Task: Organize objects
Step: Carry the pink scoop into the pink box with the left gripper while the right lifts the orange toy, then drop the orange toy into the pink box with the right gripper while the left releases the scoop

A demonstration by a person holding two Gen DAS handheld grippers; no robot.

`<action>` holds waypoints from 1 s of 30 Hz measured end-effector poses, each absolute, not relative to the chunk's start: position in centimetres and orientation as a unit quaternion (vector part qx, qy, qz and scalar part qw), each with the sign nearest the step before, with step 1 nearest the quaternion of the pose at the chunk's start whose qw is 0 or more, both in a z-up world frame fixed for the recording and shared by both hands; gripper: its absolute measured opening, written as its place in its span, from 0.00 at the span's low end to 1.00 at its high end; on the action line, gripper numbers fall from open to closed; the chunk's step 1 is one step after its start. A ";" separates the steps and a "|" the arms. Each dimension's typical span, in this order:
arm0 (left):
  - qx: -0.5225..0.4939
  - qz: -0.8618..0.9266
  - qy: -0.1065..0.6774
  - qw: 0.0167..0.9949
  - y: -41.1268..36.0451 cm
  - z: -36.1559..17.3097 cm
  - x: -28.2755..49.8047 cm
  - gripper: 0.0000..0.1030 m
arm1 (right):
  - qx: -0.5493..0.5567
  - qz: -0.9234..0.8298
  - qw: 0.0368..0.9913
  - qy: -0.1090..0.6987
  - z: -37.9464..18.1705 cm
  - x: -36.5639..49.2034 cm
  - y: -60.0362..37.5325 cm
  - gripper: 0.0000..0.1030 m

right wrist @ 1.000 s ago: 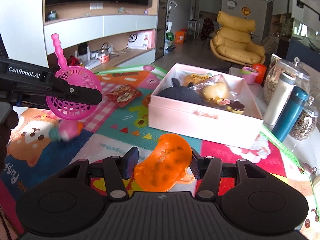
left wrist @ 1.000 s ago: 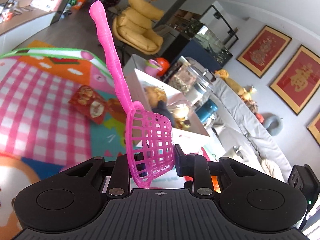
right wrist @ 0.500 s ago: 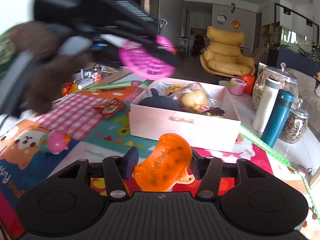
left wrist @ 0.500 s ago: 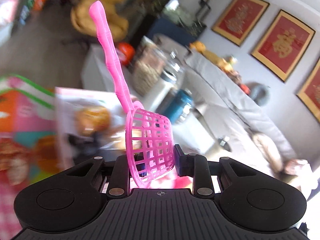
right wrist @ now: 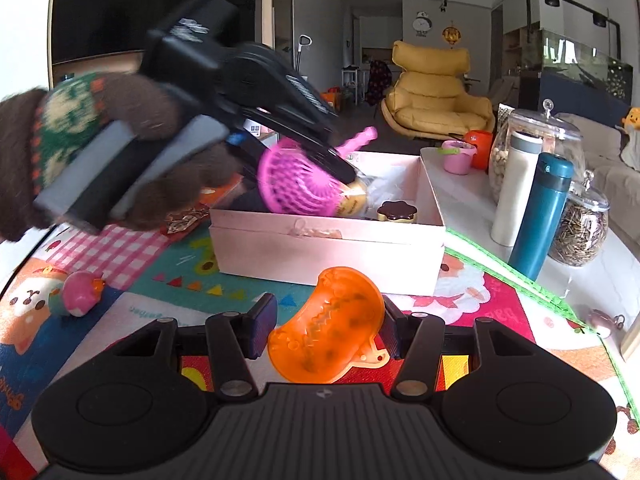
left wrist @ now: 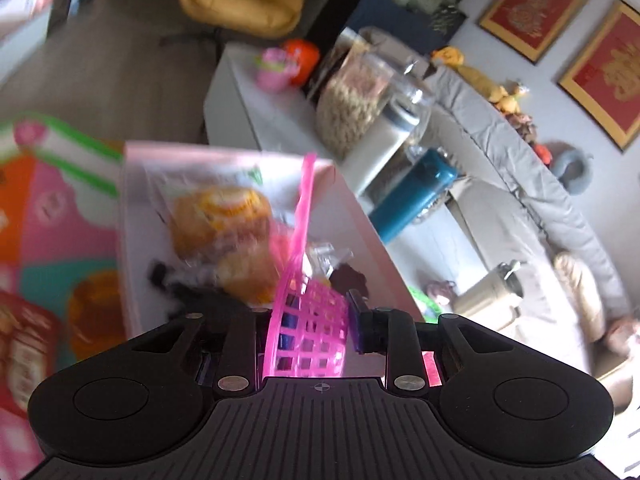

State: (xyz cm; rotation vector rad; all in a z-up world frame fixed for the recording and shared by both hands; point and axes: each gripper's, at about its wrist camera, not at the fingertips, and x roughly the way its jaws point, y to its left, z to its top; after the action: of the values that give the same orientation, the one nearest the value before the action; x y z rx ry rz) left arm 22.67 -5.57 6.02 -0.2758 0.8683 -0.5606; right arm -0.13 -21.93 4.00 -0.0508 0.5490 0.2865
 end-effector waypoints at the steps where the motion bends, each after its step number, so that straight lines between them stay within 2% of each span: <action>1: -0.108 -0.267 0.401 0.870 -5.4 6.5 22.1 0.28 | -0.026 0.141 0.952 0.272 4.0 0.1 -21.9 0.52; 4: -0.044 -0.254 0.351 0.900 -6.0 8.3 20.3 0.29 | -0.030 0.139 0.951 0.276 4.1 0.5 -21.9 0.52; 6: -0.038 -0.252 0.317 0.914 -5.8 9.2 19.3 0.28 | -0.031 0.137 0.951 0.277 4.2 0.6 -21.9 0.52; 11: -0.165 -0.290 0.272 0.903 -3.1 10.6 18.7 0.28 | -0.030 0.137 0.950 0.278 4.5 0.9 -21.9 0.52; 14: -0.206 -0.300 0.305 0.880 -3.2 10.2 20.0 0.28 | -0.020 0.138 0.949 0.284 4.8 1.6 -22.1 0.52; 20: -0.196 -0.255 0.264 0.909 -1.2 9.8 18.4 0.28 | -0.012 0.128 0.949 0.287 5.2 2.6 -22.4 0.52; 24: -0.173 -0.256 0.244 0.919 0.7 9.9 14.2 0.28 | -0.001 0.118 0.951 0.285 6.0 3.5 -23.2 0.52; 30: -0.102 -0.222 0.235 0.941 4.0 8.2 7.2 0.28 | 0.041 0.123 0.957 0.258 10.6 5.6 -25.4 0.52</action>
State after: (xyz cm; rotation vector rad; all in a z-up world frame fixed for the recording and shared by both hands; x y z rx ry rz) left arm 7.21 4.00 8.23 -0.2080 0.4797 -0.4520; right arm 5.56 -25.37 10.61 0.0824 0.5233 0.2494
